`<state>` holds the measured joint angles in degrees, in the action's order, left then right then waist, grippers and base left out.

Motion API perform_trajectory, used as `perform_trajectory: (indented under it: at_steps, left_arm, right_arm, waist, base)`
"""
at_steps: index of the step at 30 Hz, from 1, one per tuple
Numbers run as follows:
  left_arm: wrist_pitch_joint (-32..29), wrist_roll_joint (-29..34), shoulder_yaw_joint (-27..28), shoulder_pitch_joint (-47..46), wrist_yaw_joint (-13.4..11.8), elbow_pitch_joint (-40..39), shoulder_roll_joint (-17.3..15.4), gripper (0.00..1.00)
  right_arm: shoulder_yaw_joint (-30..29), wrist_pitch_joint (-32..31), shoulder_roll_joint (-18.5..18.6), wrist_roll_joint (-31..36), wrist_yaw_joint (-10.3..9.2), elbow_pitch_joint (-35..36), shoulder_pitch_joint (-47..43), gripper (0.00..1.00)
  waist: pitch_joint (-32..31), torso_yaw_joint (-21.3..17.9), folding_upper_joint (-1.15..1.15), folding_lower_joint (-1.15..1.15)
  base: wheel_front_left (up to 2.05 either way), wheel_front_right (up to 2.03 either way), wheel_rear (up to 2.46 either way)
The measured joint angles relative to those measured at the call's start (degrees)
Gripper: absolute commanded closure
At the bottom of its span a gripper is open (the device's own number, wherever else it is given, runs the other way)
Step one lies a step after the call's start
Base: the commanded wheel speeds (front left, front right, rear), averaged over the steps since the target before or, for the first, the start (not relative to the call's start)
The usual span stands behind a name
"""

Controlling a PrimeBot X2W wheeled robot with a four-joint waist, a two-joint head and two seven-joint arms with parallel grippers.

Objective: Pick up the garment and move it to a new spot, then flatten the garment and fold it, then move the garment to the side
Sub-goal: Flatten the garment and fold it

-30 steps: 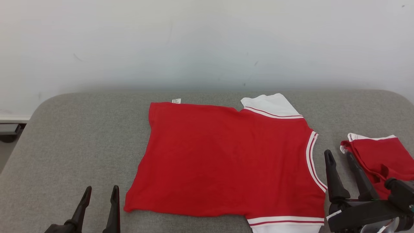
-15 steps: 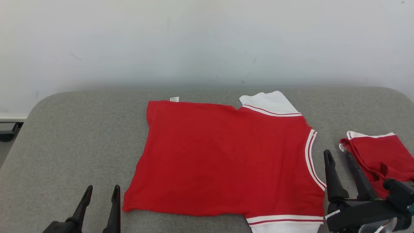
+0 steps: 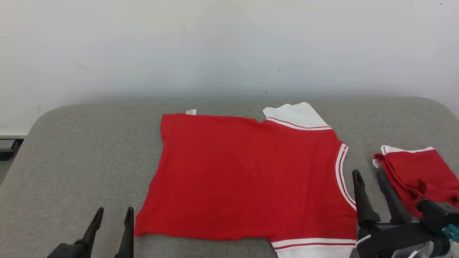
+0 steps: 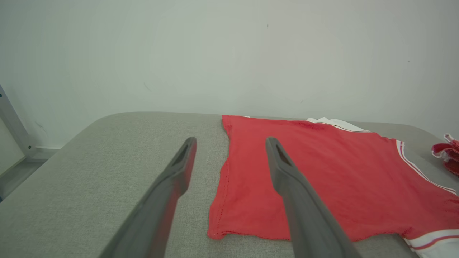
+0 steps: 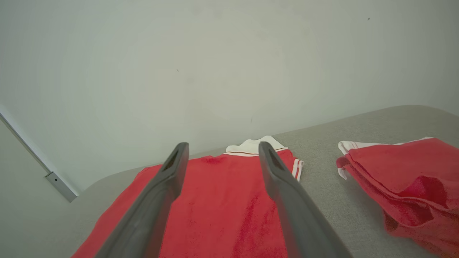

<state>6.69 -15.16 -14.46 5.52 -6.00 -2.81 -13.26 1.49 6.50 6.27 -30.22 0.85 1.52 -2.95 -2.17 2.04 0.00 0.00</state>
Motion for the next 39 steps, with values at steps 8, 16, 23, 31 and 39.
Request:
perform_trajectory:
  at_steps: [8,16,23,31,39]
  left_arm:
    - [-6.8,-1.4,-0.9,0.0,1.0,9.1,-0.6,0.0]
    - [-14.1,-5.2,1.5,-5.0,0.4,17.7,1.6,0.0]
    - [-17.9,-7.2,2.7,-8.7,0.0,23.0,3.8,0.0]
    - [-19.9,-7.5,4.2,-12.2,-0.5,27.5,4.2,0.0]
    - [-20.8,-7.3,3.6,-14.6,-0.5,30.6,5.0,0.0]
  right_arm:
    - [1.6,-6.0,0.3,1.6,-2.45,-6.3,-2.0,0.0]
    - [6.1,-15.9,0.6,2.2,-3.64,-10.8,-4.8,0.0]
    - [7.1,-22.7,1.3,2.3,-4.9,-12.8,-7.2,0.0]
    - [8.5,-27.5,1.1,2.6,-5.46,-12.9,-6.8,0.0]
    - [8.6,-29.8,1.0,2.6,-5.97,-12.5,-6.1,0.0]
  waist:
    - [0.2,-0.2,0.0,0.0]
    - [1.1,-0.9,0.0,0.0]
    - [2.2,-1.9,0.0,0.0]
    - [3.8,-3.4,0.0,0.0]
    - [4.6,-3.8,0.0,0.0]
  base:
    - [0.0,0.0,0.0]
    - [0.0,0.0,0.0]
    - [0.0,0.0,0.0]
    - [0.0,0.0,0.0]
    - [0.0,0.0,0.0]
